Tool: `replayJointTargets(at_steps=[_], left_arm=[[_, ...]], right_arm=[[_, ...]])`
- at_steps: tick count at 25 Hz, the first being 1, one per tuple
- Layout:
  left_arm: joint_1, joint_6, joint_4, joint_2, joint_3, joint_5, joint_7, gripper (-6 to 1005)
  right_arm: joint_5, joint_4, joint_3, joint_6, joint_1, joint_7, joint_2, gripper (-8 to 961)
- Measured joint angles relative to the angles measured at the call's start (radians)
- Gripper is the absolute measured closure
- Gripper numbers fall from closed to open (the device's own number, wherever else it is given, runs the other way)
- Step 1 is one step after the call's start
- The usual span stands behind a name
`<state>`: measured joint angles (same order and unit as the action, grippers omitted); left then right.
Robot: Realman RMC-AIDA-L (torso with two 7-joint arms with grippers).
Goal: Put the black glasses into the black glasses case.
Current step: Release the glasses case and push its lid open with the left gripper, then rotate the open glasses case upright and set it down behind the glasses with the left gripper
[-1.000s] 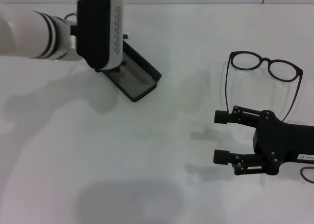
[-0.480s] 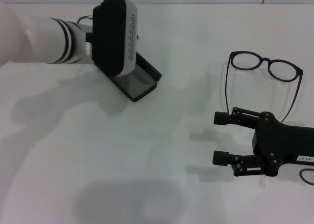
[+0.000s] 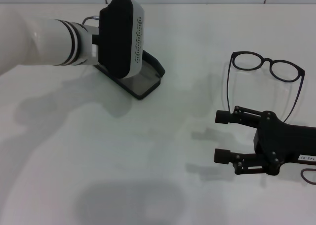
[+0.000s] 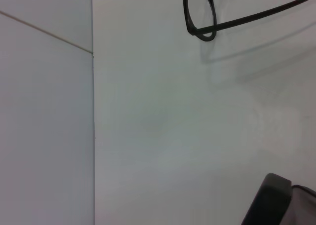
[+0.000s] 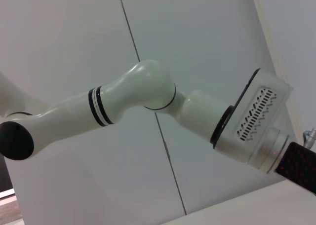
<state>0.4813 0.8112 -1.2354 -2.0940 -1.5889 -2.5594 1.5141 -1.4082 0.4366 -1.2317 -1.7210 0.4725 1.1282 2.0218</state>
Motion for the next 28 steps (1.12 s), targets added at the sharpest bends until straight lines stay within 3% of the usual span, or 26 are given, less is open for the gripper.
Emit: replayJointTargets(at_steps=[9,23,28], left_arm=[[0.003,0.002,-0.013,0.0,-0.014,-0.002,0.074,739],[0.052,0.069,-0.08,0.0,-0.018,-0.087,0.363,808],[0.086,0.128,-0.103,0.0,-0.061,-0.129,0.535,840]], right_arm=[[0.0,0.001,0.0,0.005,-0.001,-0.001,-0.001,78],[0.0,0.001,0.005,0.009,0.001,-0.009,-0.005,78],[0.0,0.001,0.007,0.01,0.0,-0.01,-0.005,78]])
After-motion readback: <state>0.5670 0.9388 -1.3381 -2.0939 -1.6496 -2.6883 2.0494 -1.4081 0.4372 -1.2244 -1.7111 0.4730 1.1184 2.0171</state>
